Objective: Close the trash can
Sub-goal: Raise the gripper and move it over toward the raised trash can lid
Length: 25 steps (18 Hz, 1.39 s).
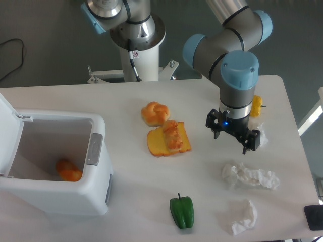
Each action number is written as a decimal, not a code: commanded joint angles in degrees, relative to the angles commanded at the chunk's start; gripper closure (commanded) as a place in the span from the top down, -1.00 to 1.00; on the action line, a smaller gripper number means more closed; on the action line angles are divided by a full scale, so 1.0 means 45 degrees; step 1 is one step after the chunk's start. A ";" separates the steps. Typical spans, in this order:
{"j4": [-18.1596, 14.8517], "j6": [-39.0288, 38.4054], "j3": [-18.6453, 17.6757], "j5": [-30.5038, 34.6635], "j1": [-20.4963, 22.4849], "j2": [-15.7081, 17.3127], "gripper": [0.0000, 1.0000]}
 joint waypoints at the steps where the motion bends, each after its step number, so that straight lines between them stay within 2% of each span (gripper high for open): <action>1: 0.0000 0.0000 0.0000 0.0000 0.0019 0.0000 1.00; 7: -0.0098 0.0020 -0.0019 0.0039 -0.0039 0.0291 1.00; 9: -0.0098 0.0039 -0.0427 0.0039 -0.0039 0.0798 1.00; 13: -0.0078 -0.0137 -0.2086 0.0000 -0.0156 0.2457 1.00; 15: -0.0156 -0.0137 -0.2441 -0.0059 -0.0311 0.3238 1.00; 19: -0.0839 -0.1577 -0.2520 -0.0506 -0.1286 0.4509 1.00; 25: -0.1367 -0.4175 -0.2481 -0.0625 -0.3611 0.5564 1.00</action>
